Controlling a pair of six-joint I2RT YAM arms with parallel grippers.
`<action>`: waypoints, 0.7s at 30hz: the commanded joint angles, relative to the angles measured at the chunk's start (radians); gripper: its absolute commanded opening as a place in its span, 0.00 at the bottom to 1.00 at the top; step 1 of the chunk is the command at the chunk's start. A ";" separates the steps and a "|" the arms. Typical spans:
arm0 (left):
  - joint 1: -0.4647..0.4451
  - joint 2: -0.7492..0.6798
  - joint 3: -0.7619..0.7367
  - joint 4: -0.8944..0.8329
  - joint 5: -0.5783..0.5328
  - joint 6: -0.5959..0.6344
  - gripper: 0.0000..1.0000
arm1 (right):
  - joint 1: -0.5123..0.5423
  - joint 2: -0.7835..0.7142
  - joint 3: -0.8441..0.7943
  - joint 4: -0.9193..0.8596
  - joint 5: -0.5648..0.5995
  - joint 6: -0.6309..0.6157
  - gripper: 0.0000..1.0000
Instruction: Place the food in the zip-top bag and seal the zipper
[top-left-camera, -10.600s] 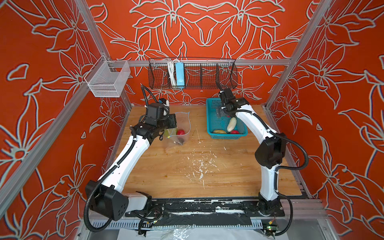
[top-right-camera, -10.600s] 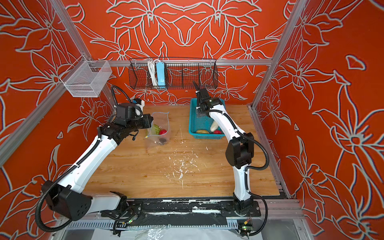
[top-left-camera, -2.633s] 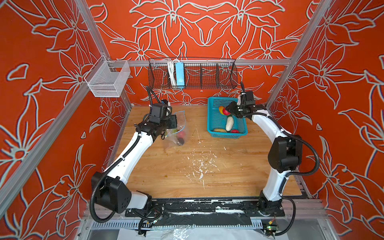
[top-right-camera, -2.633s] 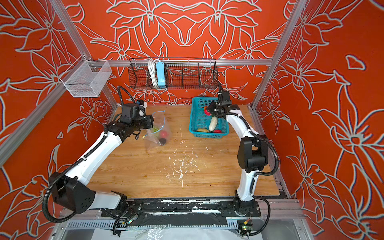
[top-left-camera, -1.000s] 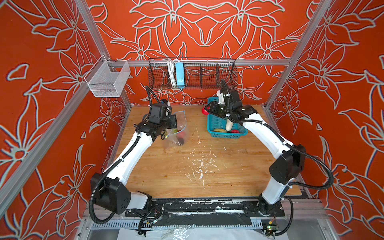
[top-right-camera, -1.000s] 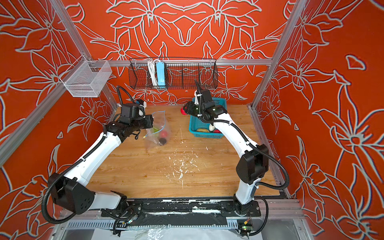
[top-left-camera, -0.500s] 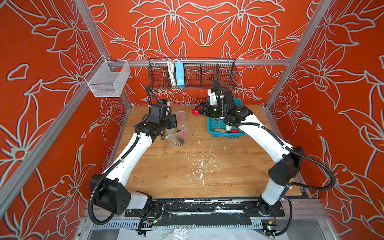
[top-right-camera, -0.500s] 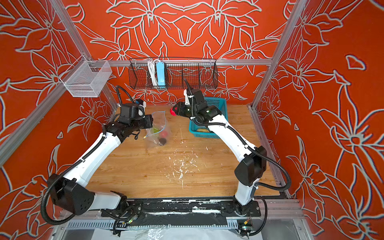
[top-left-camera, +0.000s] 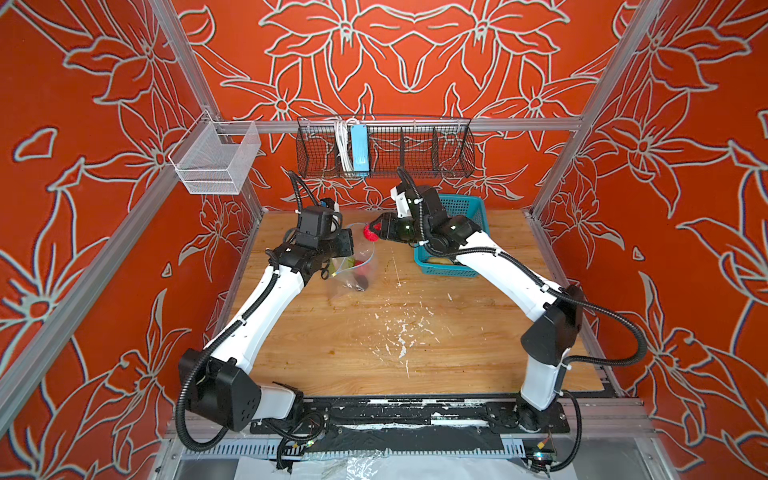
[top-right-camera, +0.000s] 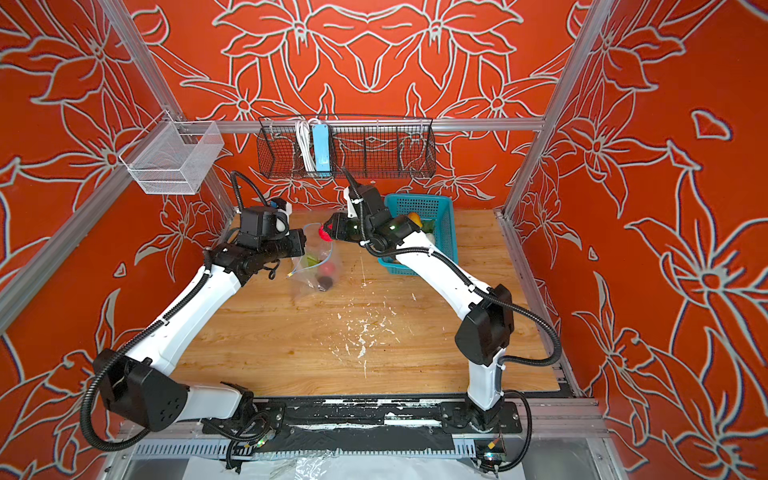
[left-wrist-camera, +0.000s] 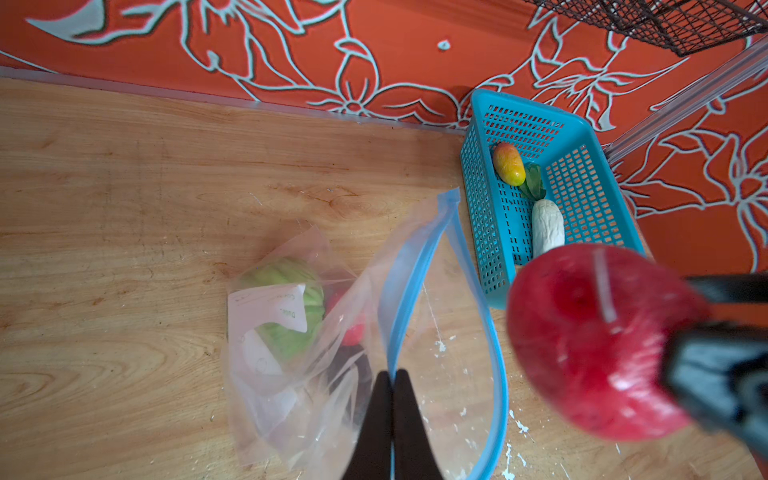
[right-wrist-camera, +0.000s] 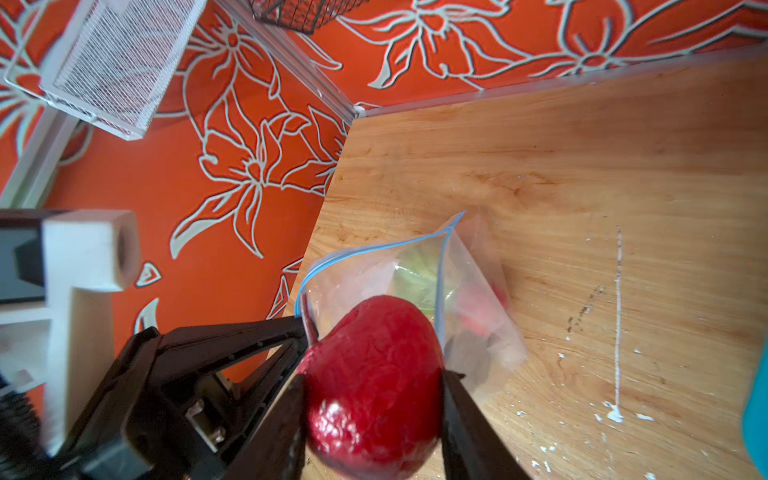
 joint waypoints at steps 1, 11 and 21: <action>0.001 -0.021 -0.003 0.001 0.000 0.004 0.00 | 0.019 0.038 0.045 0.008 -0.011 0.023 0.32; 0.002 -0.033 -0.001 -0.001 -0.001 0.005 0.00 | 0.048 0.112 0.106 -0.014 -0.008 0.019 0.32; 0.002 -0.042 0.000 -0.004 -0.012 0.006 0.00 | 0.072 0.180 0.180 -0.079 0.019 -0.024 0.32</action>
